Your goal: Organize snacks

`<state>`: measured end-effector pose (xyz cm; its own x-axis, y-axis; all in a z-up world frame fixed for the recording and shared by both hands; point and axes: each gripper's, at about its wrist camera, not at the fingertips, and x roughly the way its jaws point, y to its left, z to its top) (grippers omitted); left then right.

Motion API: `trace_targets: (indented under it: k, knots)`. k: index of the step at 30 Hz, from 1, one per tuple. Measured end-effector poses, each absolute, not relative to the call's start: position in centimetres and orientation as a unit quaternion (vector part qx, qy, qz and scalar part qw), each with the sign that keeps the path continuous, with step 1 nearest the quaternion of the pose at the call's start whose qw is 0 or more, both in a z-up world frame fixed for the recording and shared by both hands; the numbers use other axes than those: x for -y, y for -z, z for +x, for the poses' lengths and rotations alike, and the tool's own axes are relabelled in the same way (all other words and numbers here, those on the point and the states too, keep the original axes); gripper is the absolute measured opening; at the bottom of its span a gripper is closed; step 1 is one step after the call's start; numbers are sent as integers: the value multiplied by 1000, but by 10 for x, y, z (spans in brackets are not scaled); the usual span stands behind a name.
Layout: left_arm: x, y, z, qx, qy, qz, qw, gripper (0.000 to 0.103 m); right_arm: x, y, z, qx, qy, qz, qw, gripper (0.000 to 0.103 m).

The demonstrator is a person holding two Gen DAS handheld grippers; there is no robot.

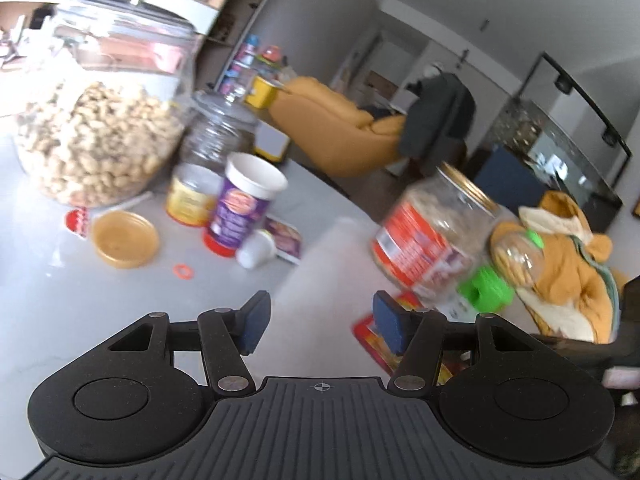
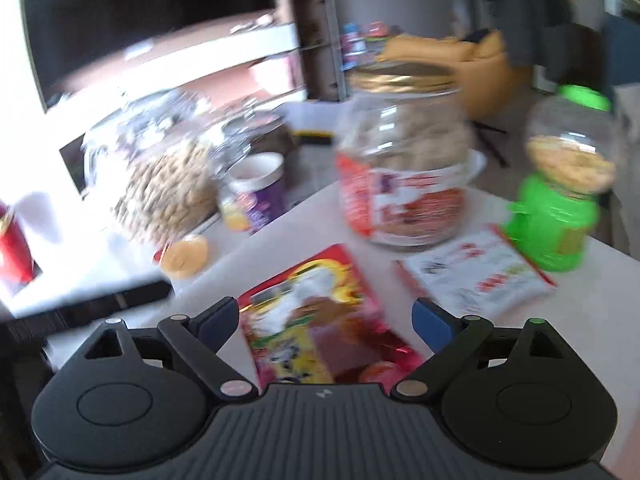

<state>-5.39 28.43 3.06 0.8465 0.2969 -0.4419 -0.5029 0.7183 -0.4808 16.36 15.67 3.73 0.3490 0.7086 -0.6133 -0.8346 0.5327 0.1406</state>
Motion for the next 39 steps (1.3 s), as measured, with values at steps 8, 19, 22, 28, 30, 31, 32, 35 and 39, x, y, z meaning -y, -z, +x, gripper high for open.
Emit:
trace_targets:
  k: [8, 19, 22, 28, 30, 31, 32, 35, 39]
  knots:
    - [-298, -27, -58, -176, -219, -314, 907, 62, -195, -8, 167, -338, -473, -190, 791, 103]
    - [-254, -47, -15, -211, -111, -236, 942, 62, -122, -25, 126, -363, -441, -206, 795, 72]
    - [-225, -56, 16, -236, -41, -171, 956, 62, -87, -30, 108, -345, -430, -194, 811, 55]
    - [-172, -62, 99, -280, 4, -55, 958, 62, -8, -32, 100, -349, -408, -132, 833, 35]
    - [-162, -60, 135, -306, -7, -32, 951, 62, 6, -24, 96, -341, -397, -139, 841, 44]
    - [-158, -58, 148, -316, -13, -18, 949, 62, 11, -20, 94, -338, -395, -141, 843, 59]
    - [-155, -55, 161, -326, -19, -6, 945, 62, 17, -16, 92, -334, -393, -142, 845, 66]
    - [-143, -45, 194, -357, -28, 51, 932, 63, 27, -4, 85, -318, -397, -146, 849, 73]
    - [-142, -38, 216, -399, -32, 65, 914, 64, 35, -1, 85, -314, -403, -122, 851, 78]
